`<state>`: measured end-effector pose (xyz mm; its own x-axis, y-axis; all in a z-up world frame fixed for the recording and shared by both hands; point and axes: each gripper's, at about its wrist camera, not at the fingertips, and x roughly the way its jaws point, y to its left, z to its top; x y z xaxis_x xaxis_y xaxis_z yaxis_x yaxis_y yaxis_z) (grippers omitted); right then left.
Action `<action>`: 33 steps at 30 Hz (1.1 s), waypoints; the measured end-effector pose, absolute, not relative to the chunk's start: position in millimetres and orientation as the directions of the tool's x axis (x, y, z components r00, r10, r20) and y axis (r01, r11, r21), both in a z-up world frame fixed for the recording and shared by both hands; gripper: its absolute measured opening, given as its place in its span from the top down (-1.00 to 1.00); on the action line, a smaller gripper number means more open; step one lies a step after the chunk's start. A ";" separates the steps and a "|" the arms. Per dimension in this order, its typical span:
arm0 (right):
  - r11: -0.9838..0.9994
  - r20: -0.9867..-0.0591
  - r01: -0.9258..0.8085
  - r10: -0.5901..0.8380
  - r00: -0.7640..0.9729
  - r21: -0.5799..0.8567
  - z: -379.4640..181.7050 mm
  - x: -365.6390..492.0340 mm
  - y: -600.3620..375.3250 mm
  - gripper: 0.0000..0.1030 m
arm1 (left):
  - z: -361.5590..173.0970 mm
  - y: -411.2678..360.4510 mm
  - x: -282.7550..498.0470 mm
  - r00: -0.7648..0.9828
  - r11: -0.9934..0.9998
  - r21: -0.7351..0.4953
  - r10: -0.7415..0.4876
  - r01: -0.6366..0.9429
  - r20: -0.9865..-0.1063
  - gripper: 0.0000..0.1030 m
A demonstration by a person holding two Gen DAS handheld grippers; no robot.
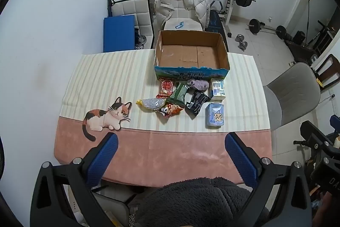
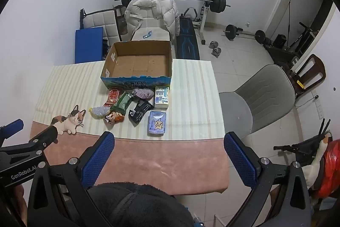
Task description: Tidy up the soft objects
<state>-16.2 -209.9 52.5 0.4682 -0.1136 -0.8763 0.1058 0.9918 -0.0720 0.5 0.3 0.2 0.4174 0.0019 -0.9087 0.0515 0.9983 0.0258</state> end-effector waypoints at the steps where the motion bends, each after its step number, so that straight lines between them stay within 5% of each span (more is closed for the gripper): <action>1: 0.992 -0.877 0.106 -0.112 0.468 -0.070 52.6 -16.0 -210.2 -1.00 | 0.2 0.3 0.8 0.418 0.998 0.024 0.001 0.051 -0.909 -1.00; 33: 0.992 -0.864 0.115 -0.109 0.492 -0.060 65.1 -2.5 -213.3 -1.00 | 11.9 -8.2 8.7 0.463 0.998 0.025 -0.005 0.059 -0.886 -1.00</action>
<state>-2.5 -213.3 65.1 0.4923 -0.1091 -0.8636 0.1152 0.9915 -0.0596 8.7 -8.2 11.9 0.4632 -0.0052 -0.8863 0.0590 0.9979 0.0250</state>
